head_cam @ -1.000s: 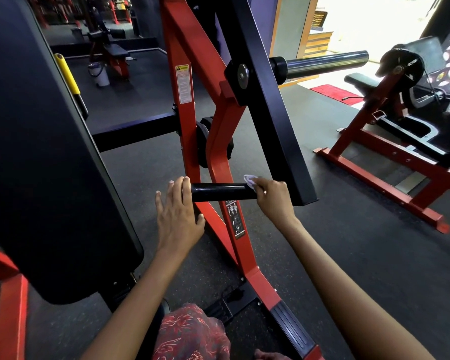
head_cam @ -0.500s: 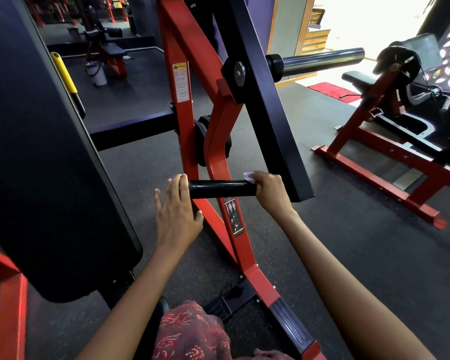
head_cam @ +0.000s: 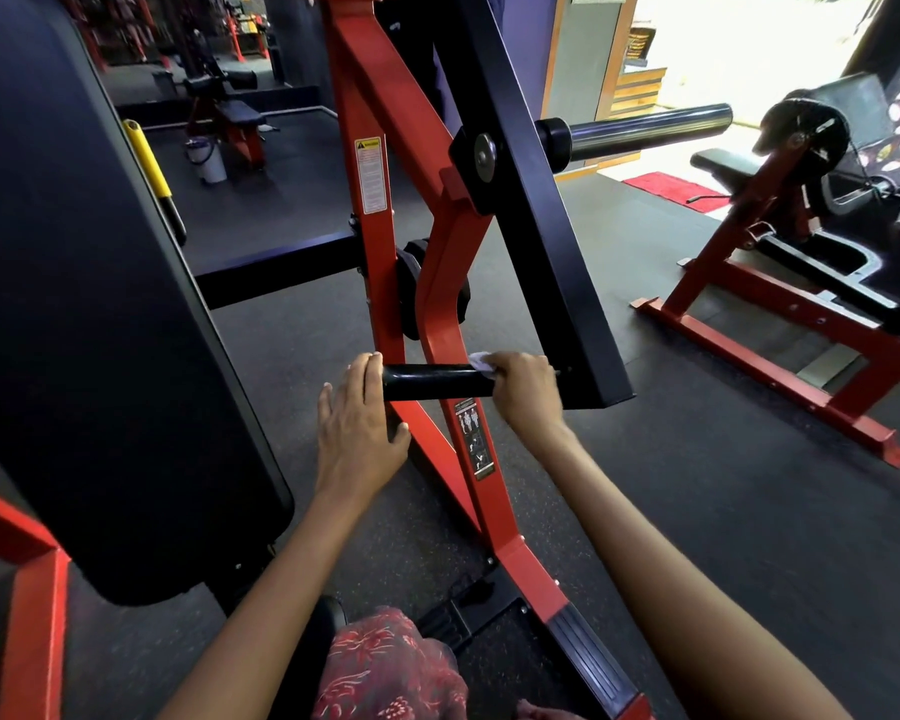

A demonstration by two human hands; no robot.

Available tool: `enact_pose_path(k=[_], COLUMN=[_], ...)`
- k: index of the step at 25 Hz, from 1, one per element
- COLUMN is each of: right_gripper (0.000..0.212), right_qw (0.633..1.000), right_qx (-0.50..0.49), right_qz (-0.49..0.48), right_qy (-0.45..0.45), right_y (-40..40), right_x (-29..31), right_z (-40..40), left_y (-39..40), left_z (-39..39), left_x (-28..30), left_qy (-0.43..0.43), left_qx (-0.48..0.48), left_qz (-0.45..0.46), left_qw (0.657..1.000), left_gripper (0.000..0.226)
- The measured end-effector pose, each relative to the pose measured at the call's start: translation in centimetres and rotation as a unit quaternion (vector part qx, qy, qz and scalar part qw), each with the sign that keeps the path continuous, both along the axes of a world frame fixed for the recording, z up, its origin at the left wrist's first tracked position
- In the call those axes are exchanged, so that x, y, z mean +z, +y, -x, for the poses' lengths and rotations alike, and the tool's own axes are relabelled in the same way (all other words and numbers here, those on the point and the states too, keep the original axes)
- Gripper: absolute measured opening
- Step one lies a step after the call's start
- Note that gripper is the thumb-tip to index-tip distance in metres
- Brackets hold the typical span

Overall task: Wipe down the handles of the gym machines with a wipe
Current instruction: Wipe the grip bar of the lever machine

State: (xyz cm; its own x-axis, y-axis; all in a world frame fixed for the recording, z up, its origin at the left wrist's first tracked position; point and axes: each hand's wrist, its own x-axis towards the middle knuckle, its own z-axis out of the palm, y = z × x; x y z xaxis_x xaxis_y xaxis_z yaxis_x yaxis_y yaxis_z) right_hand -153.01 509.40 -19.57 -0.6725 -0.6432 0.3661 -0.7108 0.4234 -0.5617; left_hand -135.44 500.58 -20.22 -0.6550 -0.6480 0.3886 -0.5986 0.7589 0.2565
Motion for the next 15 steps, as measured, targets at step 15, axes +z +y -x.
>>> enact_pose_path(k=[15], right_gripper=[0.031], right_qw=[0.952], right_qx=[0.219], right_qz=[0.151], right_qy=[0.154], right_y=[-2.9], right_x=[-1.9], right_z=[-6.1], left_y=[-0.5], left_z=[-0.5], left_x=[-0.3], left_qy=[0.025], left_qx=[-0.019], left_qz=[-0.002], left_qw=[0.999], left_gripper=[0.084])
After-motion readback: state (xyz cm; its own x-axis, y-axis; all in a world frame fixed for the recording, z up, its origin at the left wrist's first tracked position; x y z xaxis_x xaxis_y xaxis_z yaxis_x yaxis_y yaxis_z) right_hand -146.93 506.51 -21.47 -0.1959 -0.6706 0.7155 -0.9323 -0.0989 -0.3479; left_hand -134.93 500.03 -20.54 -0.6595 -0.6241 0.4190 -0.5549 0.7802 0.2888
